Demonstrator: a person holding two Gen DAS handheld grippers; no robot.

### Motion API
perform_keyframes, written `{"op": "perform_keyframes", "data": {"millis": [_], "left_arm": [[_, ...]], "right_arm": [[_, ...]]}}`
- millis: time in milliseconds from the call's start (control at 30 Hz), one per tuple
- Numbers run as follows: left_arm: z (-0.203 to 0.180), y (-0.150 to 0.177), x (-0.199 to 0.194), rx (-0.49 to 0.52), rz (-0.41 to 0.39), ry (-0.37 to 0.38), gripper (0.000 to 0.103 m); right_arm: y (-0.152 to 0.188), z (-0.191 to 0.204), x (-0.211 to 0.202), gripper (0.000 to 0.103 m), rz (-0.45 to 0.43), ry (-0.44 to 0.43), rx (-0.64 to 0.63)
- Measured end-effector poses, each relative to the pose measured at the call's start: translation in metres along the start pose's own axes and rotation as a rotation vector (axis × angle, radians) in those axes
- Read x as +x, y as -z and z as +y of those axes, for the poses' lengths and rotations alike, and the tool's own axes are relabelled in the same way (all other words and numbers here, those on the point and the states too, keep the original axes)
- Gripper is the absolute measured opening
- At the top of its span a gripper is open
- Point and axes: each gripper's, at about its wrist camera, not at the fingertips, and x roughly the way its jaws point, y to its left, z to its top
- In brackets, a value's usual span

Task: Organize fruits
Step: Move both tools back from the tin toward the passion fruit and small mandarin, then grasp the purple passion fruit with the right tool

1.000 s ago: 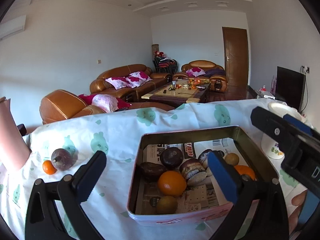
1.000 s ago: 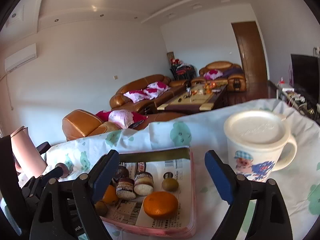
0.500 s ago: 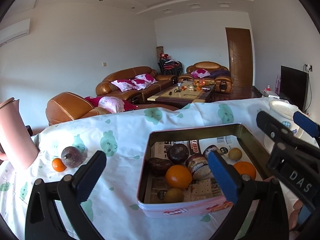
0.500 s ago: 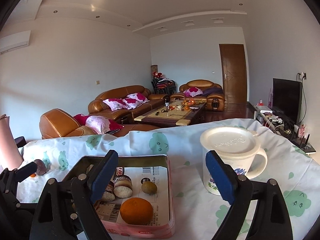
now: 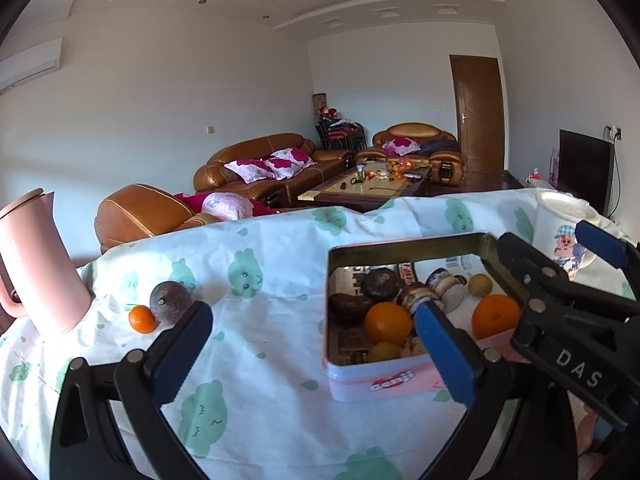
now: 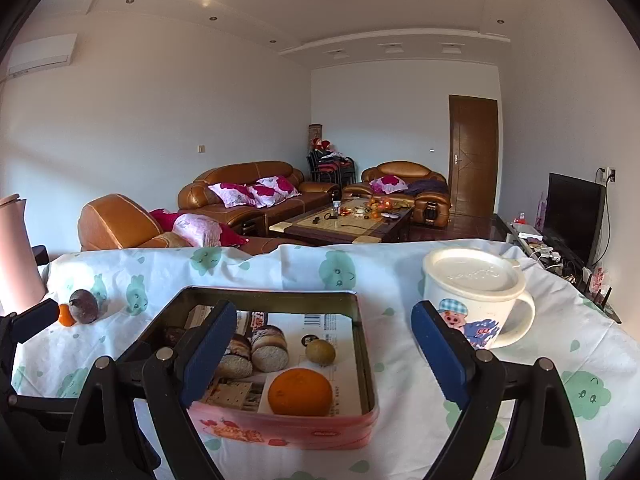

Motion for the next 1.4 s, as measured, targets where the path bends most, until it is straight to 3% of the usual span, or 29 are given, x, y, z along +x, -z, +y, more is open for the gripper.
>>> {"op": "perform_keyframes", "data": {"millis": [300, 567, 900, 1067, 1167, 1400], "left_arm": [[0.049, 0.008, 0.006, 0.054, 0.012, -0.118, 0.103], [0.111, 0.012, 0.017, 0.025, 0.047, -0.197, 0.103], [0.197, 0.019, 0.045, -0.029, 0.130, -0.312, 0.103], [0.233, 0.023, 0.055, -0.121, 0.178, -0.315, 0.103], [0.247, 0.026, 0.060, -0.175, 0.201, -0.304, 0.103], [0.268, 0.030, 0.067, -0.182, 0.238, -0.384, 0.103]], "right_arm": [[0.003, 0.042, 0.004, 0.090, 0.059, -0.065, 0.000], [0.002, 0.106, 0.014, 0.090, 0.081, -0.163, -0.032], [0.002, 0.176, 0.040, 0.090, 0.169, -0.284, -0.049], [0.002, 0.209, 0.057, 0.090, 0.235, -0.350, -0.072], [0.003, 0.229, 0.070, 0.090, 0.280, -0.393, -0.087], [0.002, 0.262, 0.101, 0.090, 0.353, -0.429, -0.089]]}}
